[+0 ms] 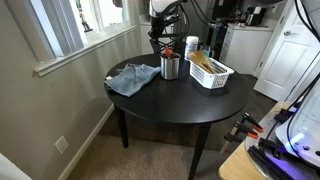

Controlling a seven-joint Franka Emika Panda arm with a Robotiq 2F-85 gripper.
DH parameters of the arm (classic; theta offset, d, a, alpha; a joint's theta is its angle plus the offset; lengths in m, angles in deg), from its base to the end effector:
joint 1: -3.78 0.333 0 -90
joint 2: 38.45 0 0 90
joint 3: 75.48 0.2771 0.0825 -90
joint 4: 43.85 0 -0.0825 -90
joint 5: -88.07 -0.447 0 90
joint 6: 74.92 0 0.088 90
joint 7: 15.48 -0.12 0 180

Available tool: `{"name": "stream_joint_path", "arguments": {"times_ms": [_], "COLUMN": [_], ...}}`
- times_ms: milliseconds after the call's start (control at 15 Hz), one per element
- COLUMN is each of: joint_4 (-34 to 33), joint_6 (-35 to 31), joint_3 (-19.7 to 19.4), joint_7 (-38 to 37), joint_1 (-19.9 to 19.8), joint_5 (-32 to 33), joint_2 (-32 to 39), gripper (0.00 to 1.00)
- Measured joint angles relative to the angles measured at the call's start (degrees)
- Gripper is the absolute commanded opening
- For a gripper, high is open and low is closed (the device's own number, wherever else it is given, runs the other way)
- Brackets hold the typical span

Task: Pick up the black spatula from the silver utensil holder and put it in the white basket

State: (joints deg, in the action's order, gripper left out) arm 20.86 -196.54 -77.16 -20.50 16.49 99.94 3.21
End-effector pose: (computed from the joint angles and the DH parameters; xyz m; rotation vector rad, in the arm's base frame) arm 0.8008 0.1508 0.3473 2.9267 0.2940 0.4333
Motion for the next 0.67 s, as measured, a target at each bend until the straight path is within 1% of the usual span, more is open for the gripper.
{"name": "stream_joint_path", "arguments": {"times_ms": [200,400,667], "joint_4": [0.04,0.05,0.65], "joint_6": [0.15,2.04,3.01], "joint_3": [0.0,0.06,-0.03], "joint_7": [-0.06,-0.06,-0.06], "joint_1": [0.09,0.65,3.01], "joint_5": [0.0,0.0,0.77], "joint_2": [0.0,-0.6,-5.07], "gripper": [0.01,0.01,0.01]}}
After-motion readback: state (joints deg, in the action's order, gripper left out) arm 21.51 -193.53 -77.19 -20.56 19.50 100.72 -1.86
